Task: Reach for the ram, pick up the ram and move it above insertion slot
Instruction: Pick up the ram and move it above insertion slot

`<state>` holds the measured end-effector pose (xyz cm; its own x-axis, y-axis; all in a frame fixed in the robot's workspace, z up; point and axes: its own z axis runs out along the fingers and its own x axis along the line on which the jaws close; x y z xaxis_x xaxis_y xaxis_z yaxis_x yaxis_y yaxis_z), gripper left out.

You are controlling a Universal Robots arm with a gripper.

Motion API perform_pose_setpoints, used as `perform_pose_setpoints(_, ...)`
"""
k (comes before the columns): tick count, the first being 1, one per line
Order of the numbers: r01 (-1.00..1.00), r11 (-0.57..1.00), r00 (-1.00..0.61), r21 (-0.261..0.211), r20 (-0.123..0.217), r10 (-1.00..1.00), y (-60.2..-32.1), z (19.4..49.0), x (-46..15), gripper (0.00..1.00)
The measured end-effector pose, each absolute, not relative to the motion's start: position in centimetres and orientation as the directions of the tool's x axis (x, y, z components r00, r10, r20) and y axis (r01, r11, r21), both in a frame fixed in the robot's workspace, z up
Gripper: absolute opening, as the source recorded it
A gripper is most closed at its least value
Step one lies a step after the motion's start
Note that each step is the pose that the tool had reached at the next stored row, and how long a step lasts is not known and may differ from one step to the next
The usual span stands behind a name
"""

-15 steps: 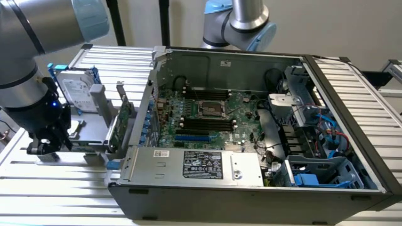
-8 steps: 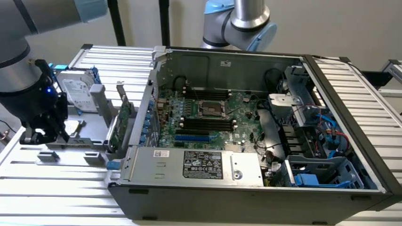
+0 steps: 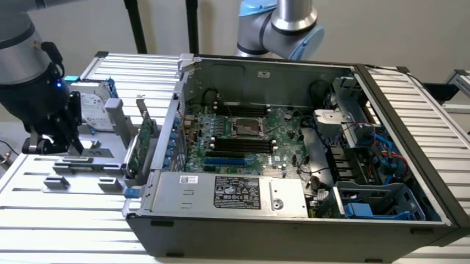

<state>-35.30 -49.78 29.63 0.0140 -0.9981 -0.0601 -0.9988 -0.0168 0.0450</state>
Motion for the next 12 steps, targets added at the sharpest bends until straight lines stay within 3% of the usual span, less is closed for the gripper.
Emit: perform_pose_setpoints(12,-0.998,-0.036,0.032,0.047,-0.079,-0.996,-49.8,35.0,-31.6,0.13)
